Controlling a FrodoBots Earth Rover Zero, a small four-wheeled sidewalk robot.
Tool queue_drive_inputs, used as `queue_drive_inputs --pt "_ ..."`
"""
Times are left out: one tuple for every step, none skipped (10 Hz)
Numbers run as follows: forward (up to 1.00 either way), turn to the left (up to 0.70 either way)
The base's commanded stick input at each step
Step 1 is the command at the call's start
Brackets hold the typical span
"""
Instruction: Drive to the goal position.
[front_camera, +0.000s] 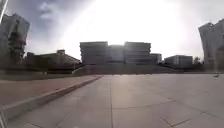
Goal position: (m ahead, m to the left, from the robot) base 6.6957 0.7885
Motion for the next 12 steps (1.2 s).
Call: queue_drive_inputs --pt "1.0 0.0" --pt "1.0 0.0" --pt "1.0 0.0" --pt "1.0 0.0" --pt "1.0 0.0" --pt "1.0 0.0" --pt "1.0 0.0" --pt "1.0 0.0" --pt "1.0 0.0" --pt "1.0 0.0" --pt "1.0 0.0" --pt "1.0 0.0"
